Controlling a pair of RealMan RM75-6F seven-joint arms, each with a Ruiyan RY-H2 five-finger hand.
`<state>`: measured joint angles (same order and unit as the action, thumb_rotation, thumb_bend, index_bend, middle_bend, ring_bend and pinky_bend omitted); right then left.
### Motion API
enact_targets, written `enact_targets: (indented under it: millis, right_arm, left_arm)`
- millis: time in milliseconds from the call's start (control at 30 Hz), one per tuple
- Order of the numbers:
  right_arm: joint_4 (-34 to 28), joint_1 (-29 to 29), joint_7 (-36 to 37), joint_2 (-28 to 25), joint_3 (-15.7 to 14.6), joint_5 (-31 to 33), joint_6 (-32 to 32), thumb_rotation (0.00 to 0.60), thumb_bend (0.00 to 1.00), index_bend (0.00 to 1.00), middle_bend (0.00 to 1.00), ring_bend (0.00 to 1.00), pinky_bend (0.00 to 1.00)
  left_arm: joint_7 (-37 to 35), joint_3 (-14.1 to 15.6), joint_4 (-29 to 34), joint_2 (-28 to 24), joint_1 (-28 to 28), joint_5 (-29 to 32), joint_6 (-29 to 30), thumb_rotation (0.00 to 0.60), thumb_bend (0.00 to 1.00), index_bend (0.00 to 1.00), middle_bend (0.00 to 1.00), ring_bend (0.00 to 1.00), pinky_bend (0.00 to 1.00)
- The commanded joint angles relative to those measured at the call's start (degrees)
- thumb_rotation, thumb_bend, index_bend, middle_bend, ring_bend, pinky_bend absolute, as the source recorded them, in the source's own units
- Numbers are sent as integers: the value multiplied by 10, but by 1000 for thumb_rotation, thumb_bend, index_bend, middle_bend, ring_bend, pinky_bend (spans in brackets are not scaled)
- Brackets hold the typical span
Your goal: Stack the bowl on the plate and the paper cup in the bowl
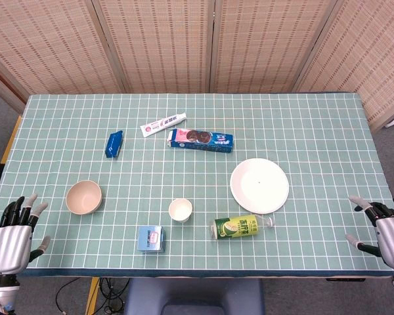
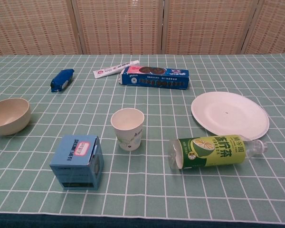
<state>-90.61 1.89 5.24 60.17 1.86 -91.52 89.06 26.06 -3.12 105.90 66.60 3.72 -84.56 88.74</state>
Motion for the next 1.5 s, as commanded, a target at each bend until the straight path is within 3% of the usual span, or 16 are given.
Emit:
enact_targets:
  millis: [33,600,767,900,1067,1267,1500]
  right_arm:
    - [-1,1,-1,0,0,-1,0,600,47,224,381,305,461]
    - [-1,29,-29,3,13,-2,-27,600,48,224,381,307,460]
    - [9,51,-48,14,23,10,-56,600,51,224,402,378,466]
    - [35,71,-73,36,30,20,-80,600,57,224,500,523,639]
    - [73,100,-68,63,28,26,-128,600,68,235,694,733,879]
    - [140,126,-65,118,25,19,-150,600,150,248,810,882,994]
    - [218,156,-58,184,17,11,-179,600,166,338,868,939,1000]
  left_arm:
    - [-1,0,0,0,0,1,-1,600,251,191,34,18,92]
    - [-8,3,1,-4,-4,-2,5,600,251,191,34,18,92]
    - [-9,4,1,-4,-5,-2,6,600,251,191,34,19,92]
    - [-10,5,2,-5,-6,-3,6,600,250,191,34,18,92]
    - [-12,4,2,-6,-8,-2,8,600,251,191,34,19,92]
    - [-14,5,2,-7,-9,-3,8,600,251,191,34,18,92]
    - [-16,5,1,-6,-11,-2,10,600,250,191,34,18,92]
